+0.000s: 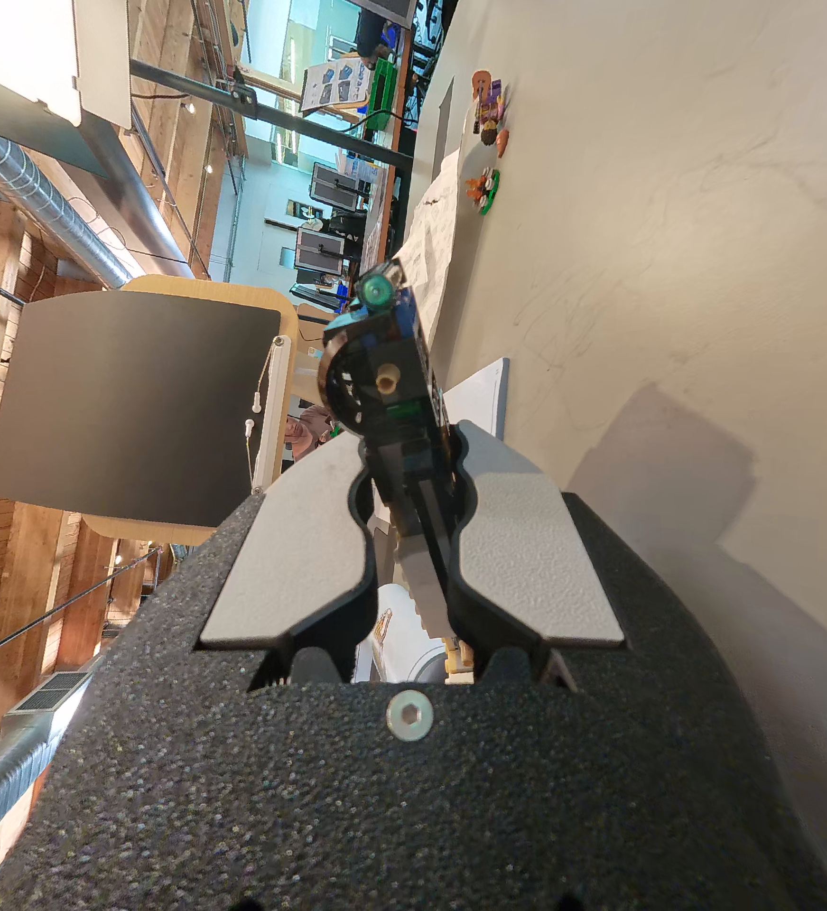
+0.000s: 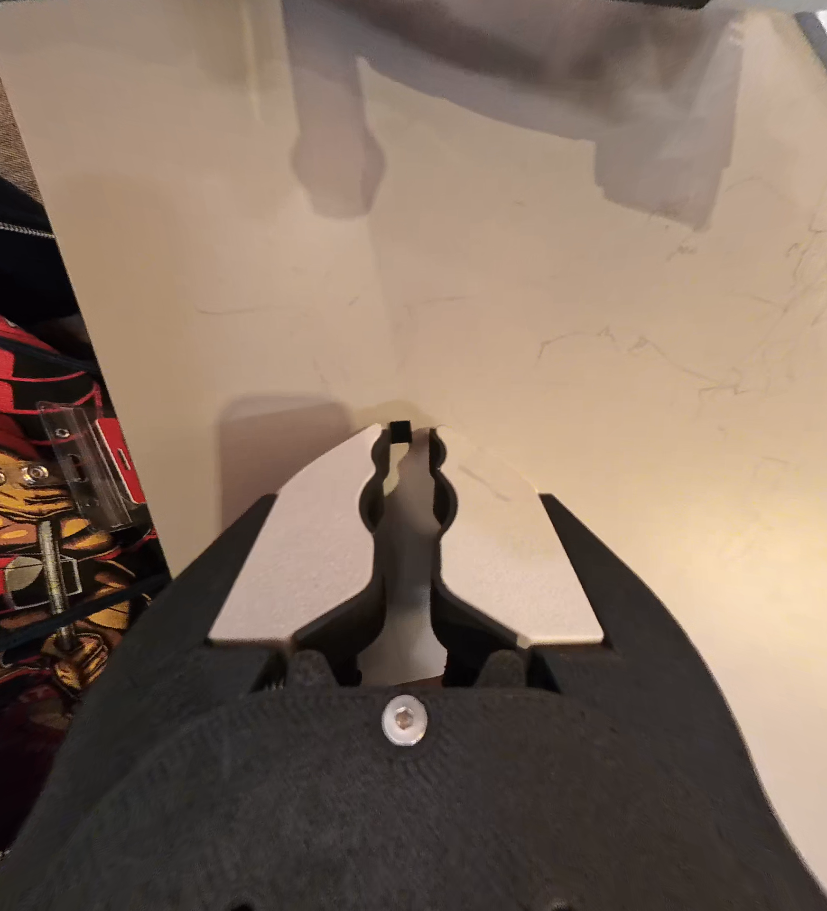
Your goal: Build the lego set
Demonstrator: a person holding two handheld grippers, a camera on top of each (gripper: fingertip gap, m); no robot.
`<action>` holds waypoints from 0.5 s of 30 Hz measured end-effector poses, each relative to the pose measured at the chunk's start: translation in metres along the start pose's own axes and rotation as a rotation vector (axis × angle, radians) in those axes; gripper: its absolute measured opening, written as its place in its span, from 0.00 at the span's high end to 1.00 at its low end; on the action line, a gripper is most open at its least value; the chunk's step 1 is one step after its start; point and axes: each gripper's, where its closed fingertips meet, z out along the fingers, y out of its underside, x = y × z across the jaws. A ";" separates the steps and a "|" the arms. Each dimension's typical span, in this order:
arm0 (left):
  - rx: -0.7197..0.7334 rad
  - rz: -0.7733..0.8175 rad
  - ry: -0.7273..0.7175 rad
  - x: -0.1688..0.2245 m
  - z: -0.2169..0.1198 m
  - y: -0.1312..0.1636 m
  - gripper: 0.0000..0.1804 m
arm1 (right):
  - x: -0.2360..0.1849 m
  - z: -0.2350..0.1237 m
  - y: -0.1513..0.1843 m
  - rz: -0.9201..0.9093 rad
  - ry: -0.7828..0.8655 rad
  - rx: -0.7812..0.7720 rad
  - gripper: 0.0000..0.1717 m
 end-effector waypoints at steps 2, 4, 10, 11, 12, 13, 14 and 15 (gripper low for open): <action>-0.001 0.004 0.004 0.000 0.000 0.000 0.84 | 0.000 0.001 0.000 -0.011 -0.002 0.000 0.94; -0.006 0.013 0.008 0.000 0.000 0.001 0.84 | 0.001 0.001 -0.001 -0.034 0.004 -0.001 0.96; -0.014 0.024 0.022 -0.002 -0.002 0.000 0.85 | 0.007 0.002 -0.001 -0.084 0.038 0.000 1.00; -0.013 0.022 0.022 -0.003 -0.002 0.000 0.85 | 0.007 0.002 -0.001 -0.088 0.036 0.003 1.00; -0.012 0.018 0.023 -0.003 -0.002 0.000 0.85 | 0.008 0.002 -0.001 -0.092 0.037 0.004 1.00; -0.013 0.016 0.025 -0.002 -0.001 0.001 0.84 | 0.010 0.001 -0.001 -0.093 0.042 0.006 1.00; -0.014 0.014 0.027 -0.002 -0.001 0.001 0.84 | 0.012 0.000 -0.001 -0.091 0.048 0.011 1.00; -0.016 0.013 0.029 -0.002 0.000 0.002 0.84 | 0.014 -0.001 0.000 -0.087 0.048 0.015 1.00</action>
